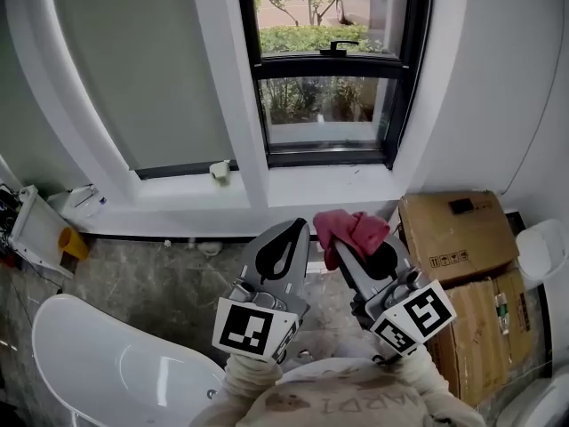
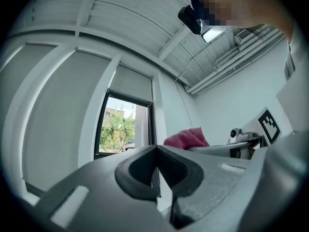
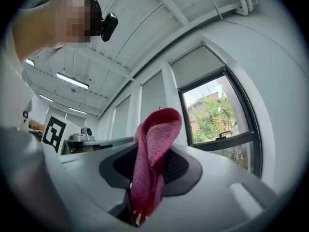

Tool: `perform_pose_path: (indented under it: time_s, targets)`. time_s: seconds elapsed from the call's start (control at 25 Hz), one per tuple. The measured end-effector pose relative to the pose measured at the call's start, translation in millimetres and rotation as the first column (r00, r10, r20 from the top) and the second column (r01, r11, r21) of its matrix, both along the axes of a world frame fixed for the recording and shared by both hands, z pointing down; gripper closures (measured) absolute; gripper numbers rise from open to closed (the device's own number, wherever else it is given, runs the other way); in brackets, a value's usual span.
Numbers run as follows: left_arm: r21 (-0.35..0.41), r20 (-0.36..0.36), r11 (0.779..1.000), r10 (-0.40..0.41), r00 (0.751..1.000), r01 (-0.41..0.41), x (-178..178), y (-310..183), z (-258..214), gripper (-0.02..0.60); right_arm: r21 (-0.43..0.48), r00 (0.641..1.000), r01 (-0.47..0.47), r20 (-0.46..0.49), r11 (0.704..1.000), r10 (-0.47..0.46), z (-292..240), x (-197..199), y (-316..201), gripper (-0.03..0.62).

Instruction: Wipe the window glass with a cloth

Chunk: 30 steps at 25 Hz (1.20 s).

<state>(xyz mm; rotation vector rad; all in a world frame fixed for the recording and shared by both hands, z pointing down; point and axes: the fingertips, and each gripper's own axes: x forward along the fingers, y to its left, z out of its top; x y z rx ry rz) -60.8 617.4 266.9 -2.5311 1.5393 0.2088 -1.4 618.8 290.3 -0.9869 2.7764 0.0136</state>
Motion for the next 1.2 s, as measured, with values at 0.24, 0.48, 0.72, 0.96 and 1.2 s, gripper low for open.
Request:
perform_pose_path:
  time_s: [0.24, 0.48, 0.72, 0.96, 1.2]
  targets:
    - [0.033, -0.017, 0.999, 0.040, 0.999, -0.040, 1.4, -32.1, -5.9, 0.581, 0.011, 0.999, -0.042, -0.008, 0.999, 0.042, -4.7, 7.8, -32.3, 0.461]
    - [0.009, -0.047, 0.998, 0.066, 0.997, -0.066, 9.5, -89.3, -3.9, 0.581, 0.007, 1.000, -0.019, -0.003, 1.000, 0.019, -1.5, 12.5, -88.6, 0.461]
    - [0.022, 0.004, 0.999, 0.033, 0.999, -0.033, 30.3, -168.7, -13.8, 0.581, 0.009, 0.999, 0.025, 0.027, 1.000, -0.025, -11.8, 26.7, -170.5, 0.461]
    - [0.048, 0.003, 0.999, 0.005, 1.000, -0.005, 61.1, -247.0, -37.0, 0.581, 0.042, 0.998, 0.059, 0.032, 0.997, -0.060, -36.5, 55.3, -249.1, 0.461]
    - [0.055, 0.027, 0.998, -0.004, 1.000, 0.002, 102.1, -306.6, -40.5, 0.581, 0.058, 0.998, 0.056, 0.039, 0.997, -0.058, -38.0, 96.1, -308.3, 0.461]
